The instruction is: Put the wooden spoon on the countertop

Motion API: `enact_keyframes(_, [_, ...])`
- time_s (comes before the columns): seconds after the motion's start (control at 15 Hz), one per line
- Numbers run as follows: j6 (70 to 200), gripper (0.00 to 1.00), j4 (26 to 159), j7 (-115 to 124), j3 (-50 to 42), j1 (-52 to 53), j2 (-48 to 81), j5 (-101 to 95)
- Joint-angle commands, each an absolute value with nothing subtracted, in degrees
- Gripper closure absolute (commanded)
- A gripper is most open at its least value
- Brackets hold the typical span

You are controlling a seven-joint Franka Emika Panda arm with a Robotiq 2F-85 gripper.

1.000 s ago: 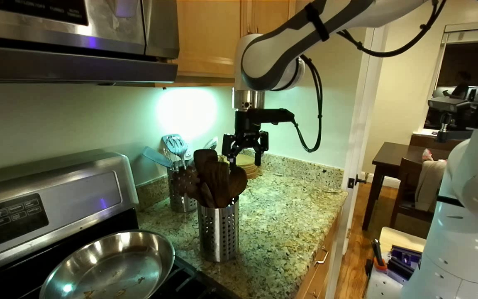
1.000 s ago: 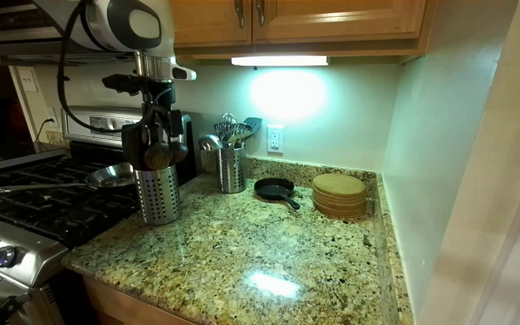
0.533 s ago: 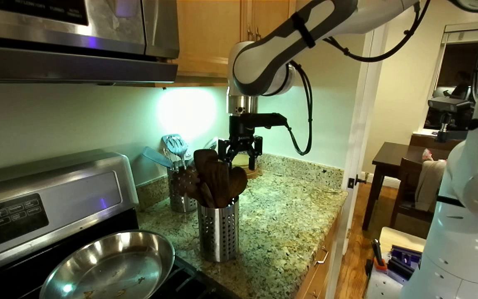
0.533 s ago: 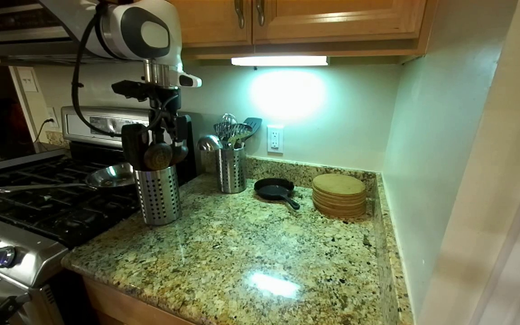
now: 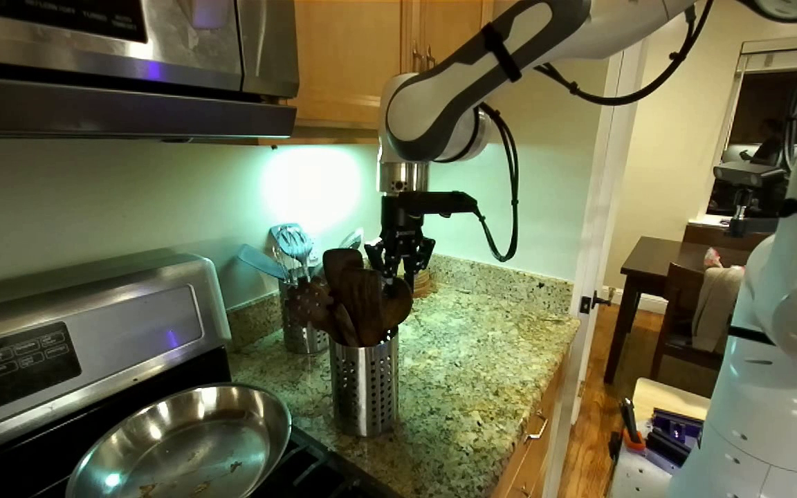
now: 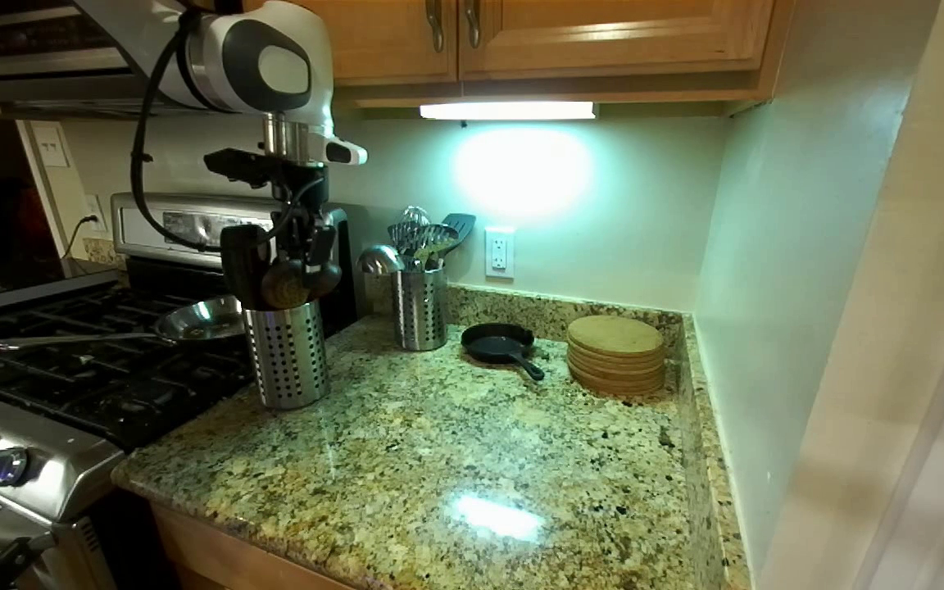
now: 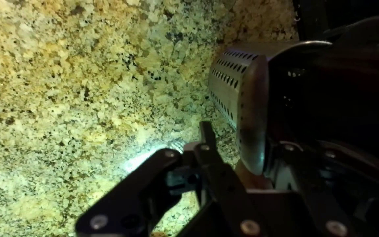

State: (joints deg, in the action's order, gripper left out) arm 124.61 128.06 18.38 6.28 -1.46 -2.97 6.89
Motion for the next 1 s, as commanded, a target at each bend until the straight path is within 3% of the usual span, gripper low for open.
enact_keyframes(0.0, [122.63, 0.91, 127.41, 16.96, 4.92, 0.07, -2.9, 9.64])
enact_keyframes(0.2, [121.12, 0.94, 127.74, 16.64, 5.54, 0.91, -4.24, 9.31])
enact_keyframes(0.27, [120.43, 0.9, 127.72, 16.63, 5.7, 1.3, -4.91, 8.93])
enact_keyframes(0.93, [110.78, 0.9, 126.35, 18.72, 6.21, 1.95, -12.7, 2.27])
